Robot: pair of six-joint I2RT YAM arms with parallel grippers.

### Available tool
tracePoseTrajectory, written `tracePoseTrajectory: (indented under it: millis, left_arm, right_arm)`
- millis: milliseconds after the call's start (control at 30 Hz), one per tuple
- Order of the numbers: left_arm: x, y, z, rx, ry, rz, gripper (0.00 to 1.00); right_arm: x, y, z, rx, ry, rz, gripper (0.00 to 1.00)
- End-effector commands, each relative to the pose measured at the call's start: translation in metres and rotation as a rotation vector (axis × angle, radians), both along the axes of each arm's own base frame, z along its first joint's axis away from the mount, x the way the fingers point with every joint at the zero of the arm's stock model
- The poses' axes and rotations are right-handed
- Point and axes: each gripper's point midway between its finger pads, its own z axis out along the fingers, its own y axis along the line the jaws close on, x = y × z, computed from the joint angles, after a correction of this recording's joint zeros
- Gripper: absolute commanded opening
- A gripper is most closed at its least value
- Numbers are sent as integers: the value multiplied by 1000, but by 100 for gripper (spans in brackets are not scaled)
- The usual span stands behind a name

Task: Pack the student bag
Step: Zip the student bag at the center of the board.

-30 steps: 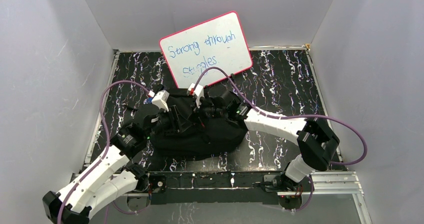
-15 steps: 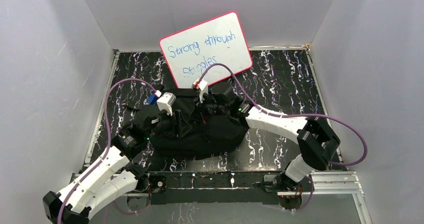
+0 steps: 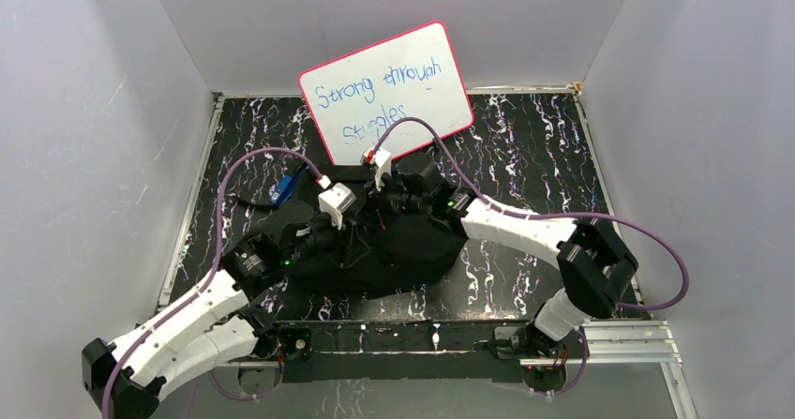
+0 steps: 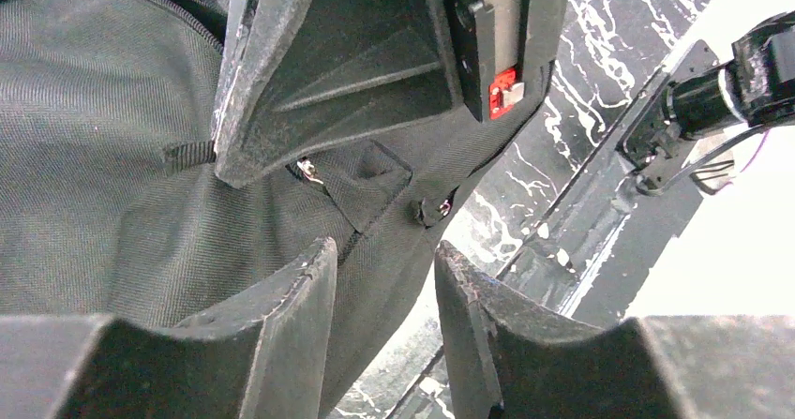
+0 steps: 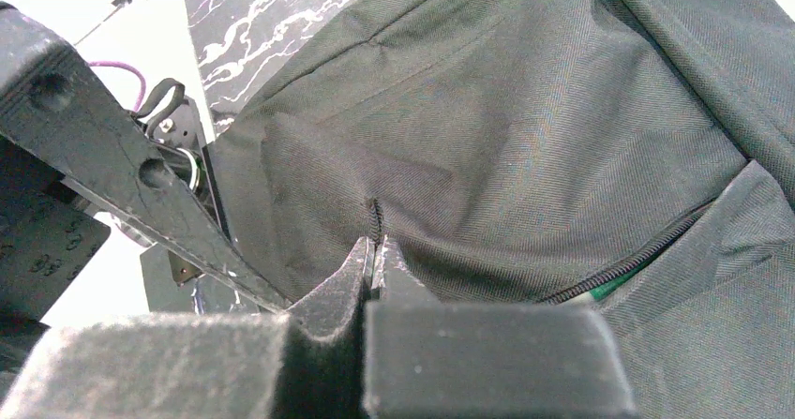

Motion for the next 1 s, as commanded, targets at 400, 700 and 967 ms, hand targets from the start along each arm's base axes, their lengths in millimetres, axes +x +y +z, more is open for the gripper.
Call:
tracePoseTrajectory:
  millis: [400, 700, 967]
  left_arm:
    - [17, 15, -21, 152, -128, 64, 40]
    - [4, -3, -39, 192, -80, -22, 38]
    - [0, -7, -47, 220, -54, -21, 4]
  right_arm:
    - [11, 12, 37, 114, -59, 5, 0]
    - [13, 11, 40, 117, -62, -6, 0]
    - [20, 7, 38, 114, -67, -37, 0]
